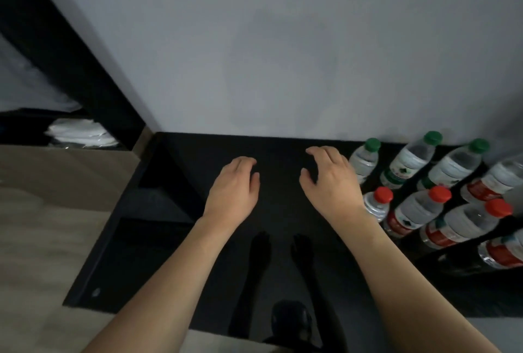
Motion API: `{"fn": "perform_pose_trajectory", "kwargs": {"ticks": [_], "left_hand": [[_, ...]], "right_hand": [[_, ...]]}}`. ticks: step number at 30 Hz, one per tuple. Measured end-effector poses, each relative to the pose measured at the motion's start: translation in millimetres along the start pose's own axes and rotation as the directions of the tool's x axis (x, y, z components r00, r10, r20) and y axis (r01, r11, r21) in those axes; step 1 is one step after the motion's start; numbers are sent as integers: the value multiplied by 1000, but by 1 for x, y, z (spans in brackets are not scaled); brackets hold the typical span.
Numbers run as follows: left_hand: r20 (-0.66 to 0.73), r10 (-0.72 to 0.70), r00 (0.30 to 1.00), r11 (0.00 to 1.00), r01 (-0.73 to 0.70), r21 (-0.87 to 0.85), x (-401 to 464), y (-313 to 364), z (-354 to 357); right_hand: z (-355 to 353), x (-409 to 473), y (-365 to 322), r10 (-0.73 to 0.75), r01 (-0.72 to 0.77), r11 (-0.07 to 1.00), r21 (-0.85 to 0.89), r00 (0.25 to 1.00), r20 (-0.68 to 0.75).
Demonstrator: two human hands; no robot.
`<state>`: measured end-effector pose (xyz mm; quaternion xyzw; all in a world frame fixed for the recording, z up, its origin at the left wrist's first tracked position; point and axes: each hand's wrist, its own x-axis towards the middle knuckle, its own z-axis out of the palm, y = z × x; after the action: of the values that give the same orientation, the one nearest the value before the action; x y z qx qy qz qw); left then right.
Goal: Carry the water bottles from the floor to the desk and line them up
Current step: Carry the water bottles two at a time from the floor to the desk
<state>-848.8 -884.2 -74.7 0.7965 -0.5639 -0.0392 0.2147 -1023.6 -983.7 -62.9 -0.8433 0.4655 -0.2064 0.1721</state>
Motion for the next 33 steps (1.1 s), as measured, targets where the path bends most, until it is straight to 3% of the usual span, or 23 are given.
{"fn": "perform_pose_trajectory", "kwargs": {"ticks": [8, 15, 27, 33], "left_hand": [[-116, -219, 969, 975, 221, 3, -61, -102, -68], [-218, -387, 896, 917, 399, 13, -136, -202, -132], [-368, -637, 677, 745, 663, -70, -302, -349, -230], [-453, -741, 495, 605, 786, -131, -381, -394, -267]], "right_hand": [[61, -12, -116, -160, 162, 987, -16, 983, 92], [118, -37, -237, -354, 349, 935, 61, 917, 186], [203, -117, -436, -612, 591, 788, 174, 715, 338], [232, -157, -511, -708, 687, 691, 224, 582, 400]]}}
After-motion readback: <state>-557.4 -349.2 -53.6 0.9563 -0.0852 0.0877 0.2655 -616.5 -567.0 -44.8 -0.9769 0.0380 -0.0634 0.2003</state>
